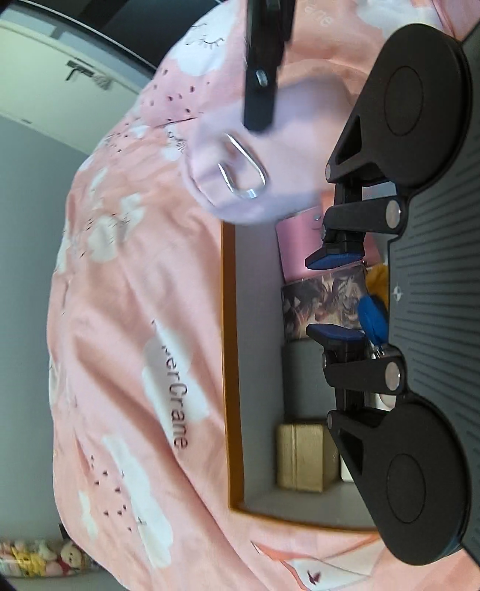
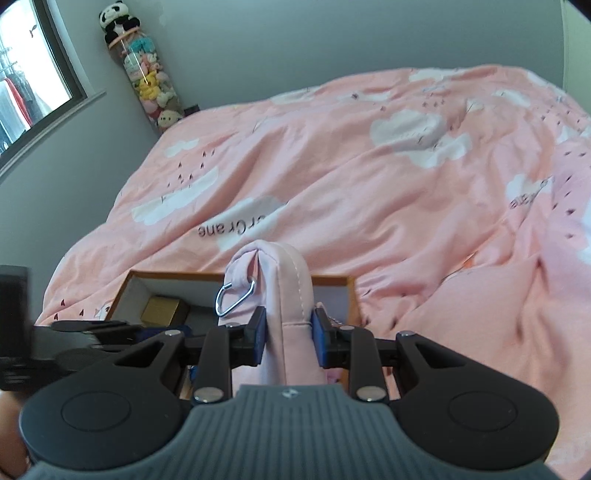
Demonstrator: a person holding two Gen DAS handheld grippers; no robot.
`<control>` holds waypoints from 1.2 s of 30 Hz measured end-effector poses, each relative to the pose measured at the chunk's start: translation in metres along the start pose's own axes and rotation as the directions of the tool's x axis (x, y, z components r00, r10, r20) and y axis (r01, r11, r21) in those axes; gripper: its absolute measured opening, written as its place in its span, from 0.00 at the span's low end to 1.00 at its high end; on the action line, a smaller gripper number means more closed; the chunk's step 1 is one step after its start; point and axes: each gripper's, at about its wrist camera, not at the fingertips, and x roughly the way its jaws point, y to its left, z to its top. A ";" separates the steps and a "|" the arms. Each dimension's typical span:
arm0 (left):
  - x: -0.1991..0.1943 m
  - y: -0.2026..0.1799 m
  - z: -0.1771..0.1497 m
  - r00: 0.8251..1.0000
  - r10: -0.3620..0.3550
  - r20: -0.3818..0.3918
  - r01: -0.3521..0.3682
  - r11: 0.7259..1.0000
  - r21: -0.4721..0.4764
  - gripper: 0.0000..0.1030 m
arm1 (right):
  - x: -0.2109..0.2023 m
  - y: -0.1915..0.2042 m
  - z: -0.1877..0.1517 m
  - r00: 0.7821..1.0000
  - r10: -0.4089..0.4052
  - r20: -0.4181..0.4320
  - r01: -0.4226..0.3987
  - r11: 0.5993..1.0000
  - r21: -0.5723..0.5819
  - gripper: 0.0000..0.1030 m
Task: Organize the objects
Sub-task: 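Open the left tool to release the pink wallet while the right tool holds the pouch, then lower the pink pouch into the box with the right tool and open it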
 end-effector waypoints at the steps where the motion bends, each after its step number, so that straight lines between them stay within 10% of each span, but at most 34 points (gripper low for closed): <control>1: -0.002 0.003 -0.001 1.000 -0.005 0.002 0.005 1.000 -0.007 0.36 | 0.006 0.002 0.000 1.000 -0.005 -0.012 0.005 1.000 0.001 0.27; 20: -0.005 0.011 -0.031 0.998 -0.067 -0.021 0.066 0.997 -0.041 0.36 | 0.028 0.012 -0.041 0.978 -0.045 -0.206 0.059 0.996 0.063 0.27; 36: -0.015 0.010 -0.046 0.995 -0.095 -0.018 0.093 0.991 -0.099 0.36 | 0.053 0.016 -0.050 0.904 -0.110 -0.412 0.129 0.991 0.018 0.29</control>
